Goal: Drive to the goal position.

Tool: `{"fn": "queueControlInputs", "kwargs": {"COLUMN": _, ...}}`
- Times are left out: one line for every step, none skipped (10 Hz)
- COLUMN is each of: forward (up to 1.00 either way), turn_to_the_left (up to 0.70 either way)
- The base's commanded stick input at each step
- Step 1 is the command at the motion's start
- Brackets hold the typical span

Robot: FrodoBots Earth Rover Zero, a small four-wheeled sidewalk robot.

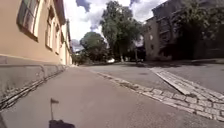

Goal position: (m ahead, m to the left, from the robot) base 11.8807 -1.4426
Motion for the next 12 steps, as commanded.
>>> {"fn": "queueControlInputs", "kwargs": {"forward": 0.70, "turn_to_the_left": 0.35}}
{"fn": "queueControlInputs", "kwargs": {"forward": 0.70, "turn_to_the_left": 0.35}}
{"fn": "queueControlInputs", "kwargs": {"forward": 0.70, "turn_to_the_left": 0.35}}
{"fn": "queueControlInputs", "kwargs": {"forward": 0.50, "turn_to_the_left": 0.45}}
{"fn": "queueControlInputs", "kwargs": {"forward": 0.00, "turn_to_the_left": 0.64}}
{"fn": "queueControlInputs", "kwargs": {"forward": 0.00, "turn_to_the_left": 0.00}}
{"fn": "queueControlInputs", "kwargs": {"forward": 0.00, "turn_to_the_left": 0.00}}
{"fn": "queueControlInputs", "kwargs": {"forward": 0.00, "turn_to_the_left": 0.00}}
{"fn": "queueControlInputs", "kwargs": {"forward": 0.00, "turn_to_the_left": 0.00}}
{"fn": "queueControlInputs", "kwargs": {"forward": 0.00, "turn_to_the_left": 0.00}}
{"fn": "queueControlInputs", "kwargs": {"forward": 0.00, "turn_to_the_left": 0.00}}
{"fn": "queueControlInputs", "kwargs": {"forward": 0.00, "turn_to_the_left": 0.00}}
